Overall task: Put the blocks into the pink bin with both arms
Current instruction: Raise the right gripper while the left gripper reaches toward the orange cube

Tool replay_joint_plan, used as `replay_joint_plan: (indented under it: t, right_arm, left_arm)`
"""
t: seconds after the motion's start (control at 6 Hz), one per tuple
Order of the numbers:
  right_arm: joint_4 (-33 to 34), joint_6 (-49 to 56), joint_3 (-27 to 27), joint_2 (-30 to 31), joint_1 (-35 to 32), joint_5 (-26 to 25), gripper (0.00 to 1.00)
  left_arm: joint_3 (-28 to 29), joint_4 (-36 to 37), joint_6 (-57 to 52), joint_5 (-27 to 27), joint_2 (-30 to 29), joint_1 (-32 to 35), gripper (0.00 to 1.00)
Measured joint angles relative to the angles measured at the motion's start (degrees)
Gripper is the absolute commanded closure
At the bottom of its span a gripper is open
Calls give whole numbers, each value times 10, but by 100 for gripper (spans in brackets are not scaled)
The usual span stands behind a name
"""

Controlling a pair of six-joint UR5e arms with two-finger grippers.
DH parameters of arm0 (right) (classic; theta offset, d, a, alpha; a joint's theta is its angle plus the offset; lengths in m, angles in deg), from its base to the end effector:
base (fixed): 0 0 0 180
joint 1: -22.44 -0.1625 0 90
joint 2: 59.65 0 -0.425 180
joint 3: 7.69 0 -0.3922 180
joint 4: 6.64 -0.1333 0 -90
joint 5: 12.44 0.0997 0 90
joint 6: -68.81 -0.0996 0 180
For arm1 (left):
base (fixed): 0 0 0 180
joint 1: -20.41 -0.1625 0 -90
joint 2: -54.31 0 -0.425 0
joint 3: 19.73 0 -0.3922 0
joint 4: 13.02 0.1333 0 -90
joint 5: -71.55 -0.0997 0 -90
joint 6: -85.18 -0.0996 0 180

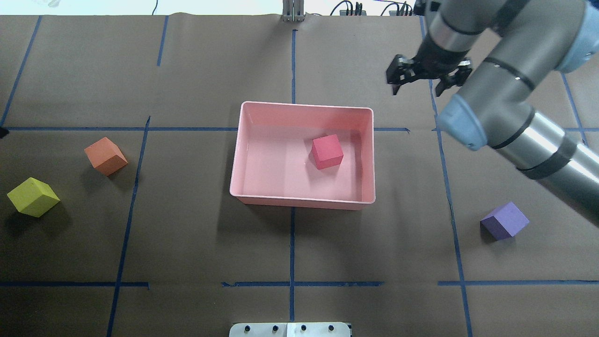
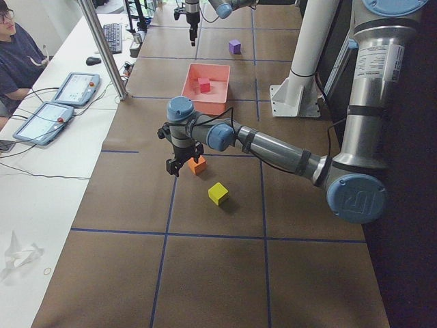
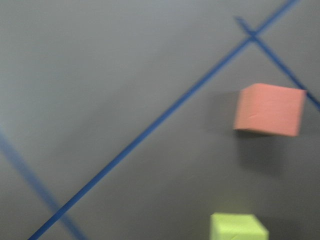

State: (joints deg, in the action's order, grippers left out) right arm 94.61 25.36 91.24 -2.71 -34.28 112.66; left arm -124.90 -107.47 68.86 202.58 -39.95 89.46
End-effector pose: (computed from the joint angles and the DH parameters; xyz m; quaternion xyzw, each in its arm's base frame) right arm -0.2935 -0.5857 0.2754 0.0177 -0.3848 0.0019 0.9228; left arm 0.1236 -0.5127 0.4842 0.1798 0.3504 0.3615 0.8451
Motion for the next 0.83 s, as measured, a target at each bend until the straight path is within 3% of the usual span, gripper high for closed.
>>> replay_joint_plan:
  t: [0.5, 0.83]
  right_arm:
    - [-8, 305, 37, 163, -139, 53, 0]
    - [-9, 353, 77, 225, -165, 59, 0]
  left_arm:
    - [35, -110, 53, -28, -21, -83, 0]
    - [64, -163, 120, -56, -26, -130, 0]
